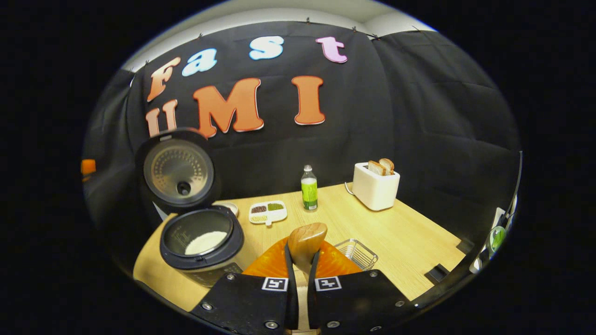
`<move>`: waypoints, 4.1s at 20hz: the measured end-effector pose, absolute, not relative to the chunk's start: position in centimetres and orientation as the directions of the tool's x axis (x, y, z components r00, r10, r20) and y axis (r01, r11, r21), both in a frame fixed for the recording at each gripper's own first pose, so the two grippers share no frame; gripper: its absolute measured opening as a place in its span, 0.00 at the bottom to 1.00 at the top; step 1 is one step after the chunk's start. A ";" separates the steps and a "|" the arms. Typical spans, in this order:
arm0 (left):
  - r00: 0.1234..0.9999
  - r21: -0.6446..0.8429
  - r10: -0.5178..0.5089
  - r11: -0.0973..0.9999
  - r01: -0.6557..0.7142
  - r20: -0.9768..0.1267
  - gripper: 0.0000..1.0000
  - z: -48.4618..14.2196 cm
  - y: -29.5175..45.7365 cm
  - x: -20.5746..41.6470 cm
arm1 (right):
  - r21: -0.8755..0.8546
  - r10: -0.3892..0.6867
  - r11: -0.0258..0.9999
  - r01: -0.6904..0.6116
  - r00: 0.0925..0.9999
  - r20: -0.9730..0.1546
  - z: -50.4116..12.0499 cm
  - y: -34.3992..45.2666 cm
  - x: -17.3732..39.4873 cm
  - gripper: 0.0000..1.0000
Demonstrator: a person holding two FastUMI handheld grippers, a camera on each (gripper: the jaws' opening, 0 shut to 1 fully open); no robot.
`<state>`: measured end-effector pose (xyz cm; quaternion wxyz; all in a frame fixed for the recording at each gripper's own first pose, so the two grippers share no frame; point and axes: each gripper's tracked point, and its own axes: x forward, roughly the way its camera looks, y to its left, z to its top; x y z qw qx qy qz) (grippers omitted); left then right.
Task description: Close the left gripper, press the button to open the rice cooker; take a wooden spoon from the chopstick holder with the right hand, scoop a spoonful of rice and pour it into the rice cooker, then put the wooden spoon back into the chopstick holder.
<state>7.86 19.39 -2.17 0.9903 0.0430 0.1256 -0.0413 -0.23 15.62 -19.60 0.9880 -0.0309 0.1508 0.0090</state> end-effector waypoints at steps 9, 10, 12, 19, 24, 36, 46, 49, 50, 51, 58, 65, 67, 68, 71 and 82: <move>0.961 0.092 -0.024 0.995 0.051 -0.275 0.99 -2.8 21.9 7.2 | -0.161 -0.069 0.987 0.013 0.934 -0.351 -25.9 16.6 0.3 0.07; 0.960 0.092 -0.023 0.995 0.050 -0.277 0.97 -3.0 21.9 7.2 | -0.143 -0.059 0.990 0.010 0.937 -0.344 -25.6 17.2 0.5 0.07; 0.958 0.086 -0.025 0.995 0.052 -0.286 0.99 -3.4 21.8 7.2 | -0.119 -0.042 0.993 0.000 0.934 -0.354 -26.1 18.3 0.3 0.07; 0.949 0.068 -0.044 0.995 0.068 -0.311 0.99 -4.3 21.0 7.2 | 0.190 0.069 0.982 0.008 0.916 -0.396 -26.1 22.1 -0.6 0.07; 0.946 0.064 -0.048 0.995 0.073 -0.320 0.97 -4.7 20.9 7.3 | 0.385 0.099 0.919 0.084 0.897 -0.432 -26.5 21.0 -0.8 0.07; 0.945 0.055 -0.043 0.996 0.064 -0.323 0.97 -4.8 20.7 7.4 | 0.846 0.271 0.442 0.298 0.855 -0.443 -29.7 16.3 -1.6 0.07; 0.948 0.034 -0.067 0.996 0.082 -0.310 0.99 -4.8 18.3 8.0 | 0.923 0.298 0.255 0.288 0.885 -0.358 -25.8 13.2 -1.9 0.07; 0.951 0.028 -0.070 0.996 0.083 -0.302 0.99 -4.7 17.7 8.2 | 0.932 0.308 0.224 0.284 0.887 -0.344 -24.1 12.3 -2.3 0.07; 0.952 0.027 -0.069 0.996 0.080 -0.298 0.99 -4.6 17.5 8.3 | 0.934 0.310 0.214 0.287 0.886 -0.343 -23.6 12.1 -2.3 0.07; 0.953 0.025 -0.067 0.997 0.077 -0.295 0.99 -4.5 17.5 8.4 | 0.934 0.311 0.204 0.293 0.885 -0.345 -23.0 12.0 -2.4 0.07; 0.964 0.016 -0.050 0.998 0.057 -0.260 0.97 -3.5 16.9 9.2 | 0.952 0.320 0.184 0.244 0.901 -0.293 -16.1 11.1 -1.2 0.07; 0.973 0.028 -0.011 0.999 0.018 -0.231 0.97 -2.3 18.0 9.3 | 0.960 0.348 0.223 0.167 0.907 -0.239 -9.5 12.6 3.4 0.07; 0.976 0.046 0.008 0.999 0.002 -0.217 0.97 -1.7 18.6 9.3 | 0.963 0.370 0.221 0.152 0.901 -0.227 -7.9 13.8 4.7 0.07; 0.977 0.049 0.015 0.999 -0.004 -0.213 0.99 -1.5 18.7 9.2 | 0.965 0.380 0.218 0.146 0.898 -0.221 -7.4 14.4 5.3 0.07; 0.978 0.045 0.018 0.999 -0.009 -0.207 0.97 -1.1 18.9 9.0 | 0.967 0.393 0.222 0.128 0.895 -0.209 -6.0 16.2 7.4 0.07; 0.975 0.043 0.072 0.997 -0.064 -0.210 0.99 -1.0 22.4 8.9 | 0.939 0.420 0.338 0.057 0.884 -0.205 -4.2 23.6 12.2 0.06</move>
